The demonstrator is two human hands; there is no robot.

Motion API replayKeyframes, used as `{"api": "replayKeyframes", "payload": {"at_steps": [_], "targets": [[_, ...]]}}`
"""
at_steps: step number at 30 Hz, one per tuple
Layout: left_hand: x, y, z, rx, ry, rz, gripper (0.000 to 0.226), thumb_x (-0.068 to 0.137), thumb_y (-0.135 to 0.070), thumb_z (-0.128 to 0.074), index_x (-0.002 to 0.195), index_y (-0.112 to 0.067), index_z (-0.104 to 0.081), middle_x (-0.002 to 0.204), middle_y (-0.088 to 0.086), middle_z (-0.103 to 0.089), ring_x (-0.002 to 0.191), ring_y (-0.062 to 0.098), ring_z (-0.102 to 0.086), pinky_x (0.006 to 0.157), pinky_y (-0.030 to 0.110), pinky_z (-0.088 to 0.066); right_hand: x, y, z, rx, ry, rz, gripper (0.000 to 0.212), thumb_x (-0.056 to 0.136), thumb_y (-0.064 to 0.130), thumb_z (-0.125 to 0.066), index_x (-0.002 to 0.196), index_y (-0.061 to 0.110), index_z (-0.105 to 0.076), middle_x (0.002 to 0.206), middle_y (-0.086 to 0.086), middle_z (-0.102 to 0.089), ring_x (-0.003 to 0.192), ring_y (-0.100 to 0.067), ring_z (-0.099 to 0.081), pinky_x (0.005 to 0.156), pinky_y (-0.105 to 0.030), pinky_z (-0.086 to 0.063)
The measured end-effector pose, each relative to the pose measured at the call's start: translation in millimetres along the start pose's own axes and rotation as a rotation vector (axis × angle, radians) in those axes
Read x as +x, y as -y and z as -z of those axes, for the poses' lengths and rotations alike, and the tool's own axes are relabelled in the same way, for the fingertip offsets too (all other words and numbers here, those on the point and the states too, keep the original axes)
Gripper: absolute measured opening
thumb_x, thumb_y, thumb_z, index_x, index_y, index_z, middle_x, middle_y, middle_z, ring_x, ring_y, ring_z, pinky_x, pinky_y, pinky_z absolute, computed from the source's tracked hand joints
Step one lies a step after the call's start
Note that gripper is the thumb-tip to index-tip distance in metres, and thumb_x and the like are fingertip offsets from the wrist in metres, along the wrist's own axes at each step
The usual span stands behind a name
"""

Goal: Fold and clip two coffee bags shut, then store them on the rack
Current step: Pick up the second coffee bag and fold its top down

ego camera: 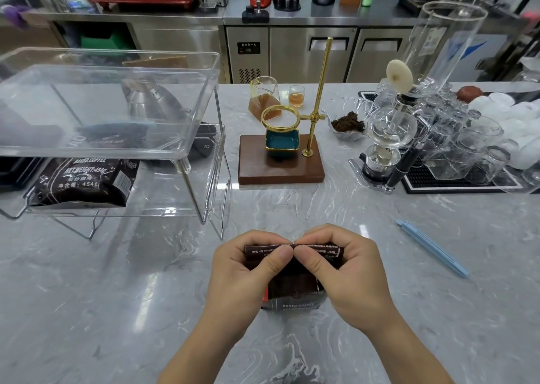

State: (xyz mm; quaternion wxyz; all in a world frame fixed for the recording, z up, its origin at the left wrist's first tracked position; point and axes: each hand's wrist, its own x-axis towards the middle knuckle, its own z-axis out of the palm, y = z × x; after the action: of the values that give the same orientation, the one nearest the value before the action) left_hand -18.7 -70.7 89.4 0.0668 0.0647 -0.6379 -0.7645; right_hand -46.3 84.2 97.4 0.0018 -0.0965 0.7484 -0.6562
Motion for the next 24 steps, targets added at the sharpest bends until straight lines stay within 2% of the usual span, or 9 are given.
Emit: {"api": "replayKeyframes", "payload": {"at_steps": [6, 10, 13, 19, 24], "targets": [[-1, 5, -5, 0.007, -0.059, -0.059, 0.006, 0.069, -0.02, -0.08, 0.069, -0.025, -0.078, 0.065, -0.005, -0.074, 0.063, 0.003, -0.068, 0.059, 0.015, -0.054, -3, -6, -6, 0.01, -0.035, 0.06, 0.009, 0.078, 0.013, -0.074, 0.075, 0.022, -0.074, 0.075, 0.012, -0.074, 0.073, -0.01, -0.071, 0.068, -0.014, -0.053], [0, 8, -7, 0.024, -0.076, -0.098, 0.018, 0.074, -0.007, -0.077, 0.069, -0.024, -0.078, 0.065, -0.006, -0.075, 0.063, 0.001, -0.07, 0.058, 0.013, -0.053, -2, -7, -7, 0.014, -0.059, 0.08, 0.011, 0.079, 0.012, -0.074, 0.075, 0.022, -0.072, 0.075, 0.012, -0.073, 0.072, -0.009, -0.07, 0.067, -0.014, -0.052], [0, 9, -9, -0.015, -0.109, -0.102, 0.014, 0.077, -0.012, -0.081, 0.071, -0.025, -0.08, 0.069, -0.003, -0.078, 0.066, 0.004, -0.073, 0.06, 0.013, -0.055, 0, -10, -9, 0.018, -0.093, 0.067, 0.009, 0.078, 0.014, -0.074, 0.074, 0.021, -0.07, 0.075, 0.013, -0.072, 0.07, -0.006, -0.069, 0.066, -0.012, -0.051], [2, 9, -11, -0.092, -0.134, -0.059, 0.012, 0.082, -0.024, -0.071, 0.076, -0.02, -0.081, 0.075, 0.002, -0.079, 0.071, 0.009, -0.074, 0.062, 0.017, -0.057, 2, -14, -9, 0.085, -0.12, 0.045, 0.009, 0.079, 0.016, -0.073, 0.074, 0.022, -0.069, 0.075, 0.008, -0.073, 0.069, -0.005, -0.067, 0.067, -0.015, -0.052], [4, 13, -8, -0.089, -0.135, -0.035, 0.015, 0.085, -0.017, -0.067, 0.079, -0.016, -0.081, 0.079, 0.008, -0.079, 0.077, 0.017, -0.074, 0.066, 0.022, -0.058, 6, -16, -6, 0.145, -0.065, 0.04, 0.005, 0.08, 0.014, -0.071, 0.076, 0.014, -0.068, 0.076, 0.008, -0.072, 0.07, -0.005, -0.066, 0.069, -0.015, -0.051]]}}
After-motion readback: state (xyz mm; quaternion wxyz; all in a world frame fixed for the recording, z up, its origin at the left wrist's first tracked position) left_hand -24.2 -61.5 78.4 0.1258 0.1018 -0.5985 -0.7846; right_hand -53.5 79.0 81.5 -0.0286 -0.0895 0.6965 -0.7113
